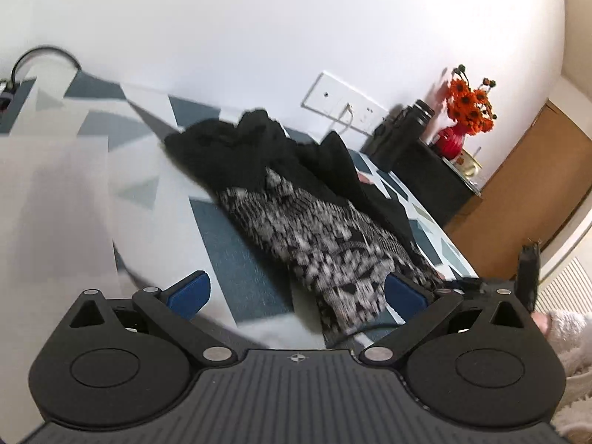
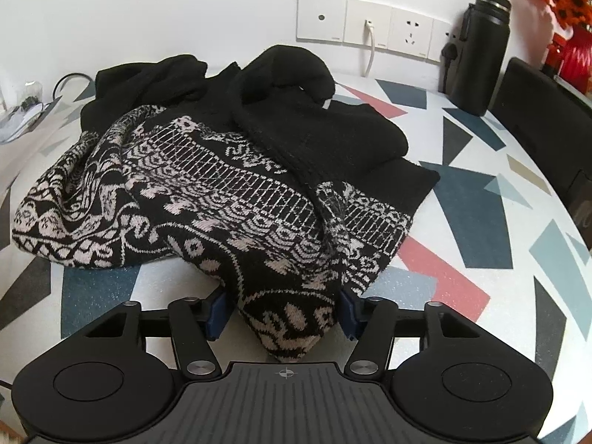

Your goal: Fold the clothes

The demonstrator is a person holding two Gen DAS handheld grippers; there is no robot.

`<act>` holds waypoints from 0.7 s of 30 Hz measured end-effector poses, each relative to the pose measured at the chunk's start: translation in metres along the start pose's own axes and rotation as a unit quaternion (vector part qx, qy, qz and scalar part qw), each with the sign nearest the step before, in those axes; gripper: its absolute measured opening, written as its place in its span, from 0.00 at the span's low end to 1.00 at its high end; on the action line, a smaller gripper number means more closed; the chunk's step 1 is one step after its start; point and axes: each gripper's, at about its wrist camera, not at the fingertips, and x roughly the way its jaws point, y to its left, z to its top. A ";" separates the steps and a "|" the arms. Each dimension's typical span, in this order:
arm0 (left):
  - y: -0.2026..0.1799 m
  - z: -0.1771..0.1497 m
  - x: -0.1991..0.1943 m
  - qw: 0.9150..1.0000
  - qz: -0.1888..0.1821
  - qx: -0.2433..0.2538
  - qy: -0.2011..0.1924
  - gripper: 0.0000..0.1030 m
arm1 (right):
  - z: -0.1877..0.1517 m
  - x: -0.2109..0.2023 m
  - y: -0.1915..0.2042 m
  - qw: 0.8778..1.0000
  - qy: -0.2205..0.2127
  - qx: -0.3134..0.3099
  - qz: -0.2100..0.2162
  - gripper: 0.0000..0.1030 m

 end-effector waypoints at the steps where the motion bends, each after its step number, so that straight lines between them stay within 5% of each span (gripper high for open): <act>1: -0.002 -0.007 -0.002 1.000 0.000 -0.003 0.003 0.99 | -0.001 0.000 0.001 1.000 -0.001 -0.008 -0.002 0.49; 10: -0.034 -0.089 -0.053 0.997 0.022 -0.068 -0.004 0.99 | -0.007 -0.003 -0.005 0.999 -0.008 -0.032 0.020 0.45; 17: -0.072 -0.186 -0.086 0.984 0.114 -0.136 0.021 0.99 | -0.014 -0.007 -0.015 0.997 -0.023 -0.058 0.053 0.45; 21: -0.096 -0.191 -0.079 0.977 0.197 -0.077 0.000 0.99 | -0.015 -0.008 -0.021 0.995 -0.026 -0.060 0.070 0.44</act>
